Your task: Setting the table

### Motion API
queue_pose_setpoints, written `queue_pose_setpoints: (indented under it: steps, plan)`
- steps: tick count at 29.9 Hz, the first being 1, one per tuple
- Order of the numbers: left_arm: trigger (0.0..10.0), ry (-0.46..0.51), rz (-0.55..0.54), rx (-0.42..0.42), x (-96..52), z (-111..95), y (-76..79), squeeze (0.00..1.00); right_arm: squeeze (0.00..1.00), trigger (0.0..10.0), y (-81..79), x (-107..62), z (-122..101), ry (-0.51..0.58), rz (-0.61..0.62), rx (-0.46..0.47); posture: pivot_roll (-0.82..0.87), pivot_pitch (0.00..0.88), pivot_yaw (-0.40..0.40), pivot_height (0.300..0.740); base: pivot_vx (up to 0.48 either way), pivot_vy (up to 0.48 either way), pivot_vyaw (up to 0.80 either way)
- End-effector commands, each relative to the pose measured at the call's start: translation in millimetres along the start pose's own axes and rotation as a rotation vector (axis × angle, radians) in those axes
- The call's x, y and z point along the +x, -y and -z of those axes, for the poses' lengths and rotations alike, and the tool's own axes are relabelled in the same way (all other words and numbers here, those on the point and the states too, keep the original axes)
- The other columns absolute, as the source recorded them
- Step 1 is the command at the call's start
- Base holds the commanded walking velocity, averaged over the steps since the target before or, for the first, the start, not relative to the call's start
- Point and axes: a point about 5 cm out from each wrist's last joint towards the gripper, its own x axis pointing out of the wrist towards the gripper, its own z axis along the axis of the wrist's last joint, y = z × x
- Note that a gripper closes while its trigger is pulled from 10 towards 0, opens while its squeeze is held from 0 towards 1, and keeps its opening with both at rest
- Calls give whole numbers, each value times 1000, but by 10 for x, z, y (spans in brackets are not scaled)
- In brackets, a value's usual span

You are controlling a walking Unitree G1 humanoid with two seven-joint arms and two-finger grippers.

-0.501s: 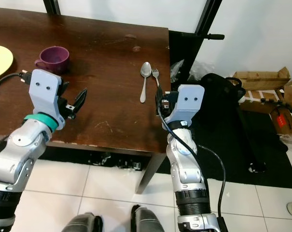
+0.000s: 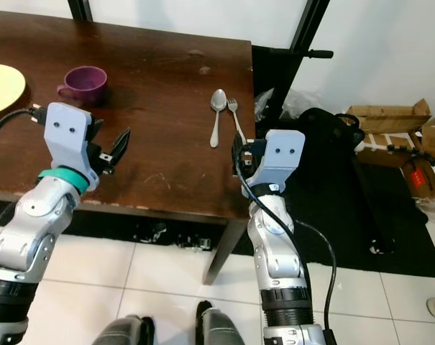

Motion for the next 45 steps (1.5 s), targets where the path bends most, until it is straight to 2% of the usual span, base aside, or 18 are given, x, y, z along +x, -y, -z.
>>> queue_pose_setpoints:
  steps: [1,20,28,31,39,45]
  plan:
    - [10000,-5,6,2,3,28,22,0,0,10000,47,-19,11,-15,15,-15,42,0,3,740,-420,0,0]
    - [10000,8,4,1,15,30,30,0,0,10000,72,-35,10,-28,22,-17,43,8,-3,740,-387,0,0]
    - [10000,10,4,-1,22,34,38,0,0,10000,91,-26,-15,-28,29,7,38,7,-4,740,-382,0,0]
    - [10000,13,4,0,29,39,37,0,0,10000,96,-25,-29,-26,34,43,38,4,-3,740,-370,0,0]
    - [10000,15,6,2,35,41,36,0,0,10000,94,-22,-38,-23,33,50,37,0,-1,740,-354,0,0]
    - [10000,14,7,2,40,46,36,0,0,10000,88,-28,-51,-21,25,55,35,0,2,740,-53,0,0]
